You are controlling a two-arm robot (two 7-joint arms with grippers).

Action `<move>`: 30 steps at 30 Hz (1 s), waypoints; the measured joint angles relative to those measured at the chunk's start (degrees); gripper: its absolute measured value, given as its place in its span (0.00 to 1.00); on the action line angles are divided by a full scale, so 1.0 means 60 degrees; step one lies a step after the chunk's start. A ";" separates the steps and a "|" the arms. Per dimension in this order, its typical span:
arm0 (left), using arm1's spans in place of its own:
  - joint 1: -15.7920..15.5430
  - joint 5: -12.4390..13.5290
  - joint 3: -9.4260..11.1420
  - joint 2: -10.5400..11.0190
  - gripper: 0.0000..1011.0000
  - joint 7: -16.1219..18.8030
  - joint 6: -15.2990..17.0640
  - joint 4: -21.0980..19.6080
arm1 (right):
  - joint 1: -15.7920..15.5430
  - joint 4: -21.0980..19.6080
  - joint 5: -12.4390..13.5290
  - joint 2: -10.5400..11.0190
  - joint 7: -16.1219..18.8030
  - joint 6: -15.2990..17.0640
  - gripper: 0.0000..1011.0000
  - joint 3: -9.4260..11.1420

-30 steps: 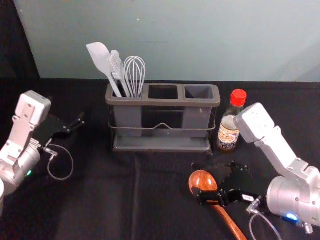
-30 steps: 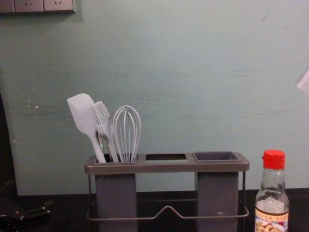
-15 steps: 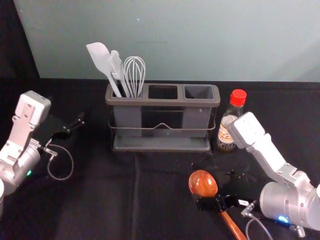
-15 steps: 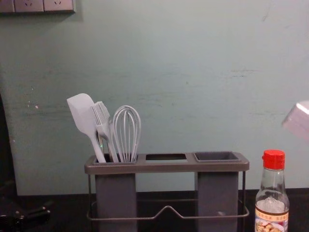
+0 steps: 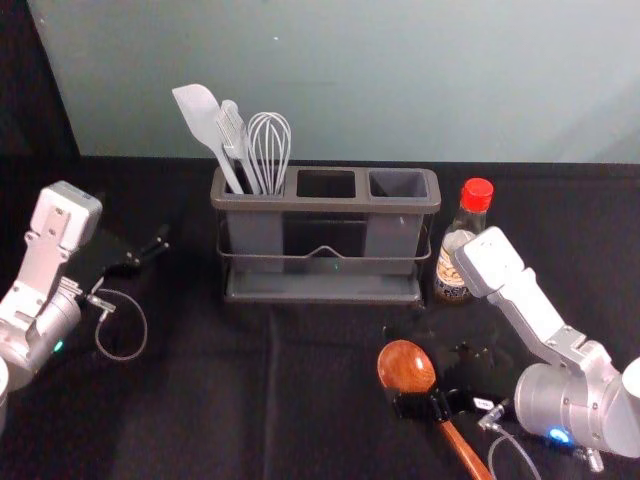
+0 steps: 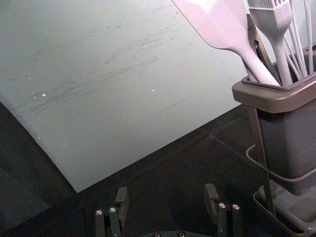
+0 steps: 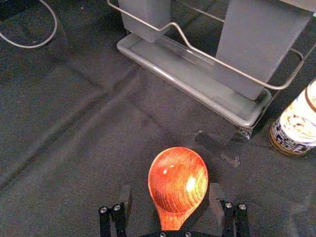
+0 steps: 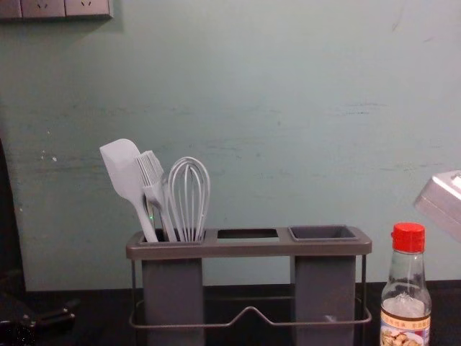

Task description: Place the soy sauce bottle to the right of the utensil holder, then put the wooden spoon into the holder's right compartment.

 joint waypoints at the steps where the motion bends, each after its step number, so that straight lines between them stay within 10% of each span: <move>1: -0.0001 0.0000 0.0000 -0.0001 0.99 0.0000 0.0000 0.0000 | 0.0000 0.0015 -0.0008 -0.0020 0.0007 0.0005 0.99 0.0016; 30: 0.0000 0.0000 0.0000 0.0000 0.99 0.0000 0.0000 0.0000 | 0.0182 0.0659 -0.0614 -0.0779 0.0291 0.0272 0.99 0.0099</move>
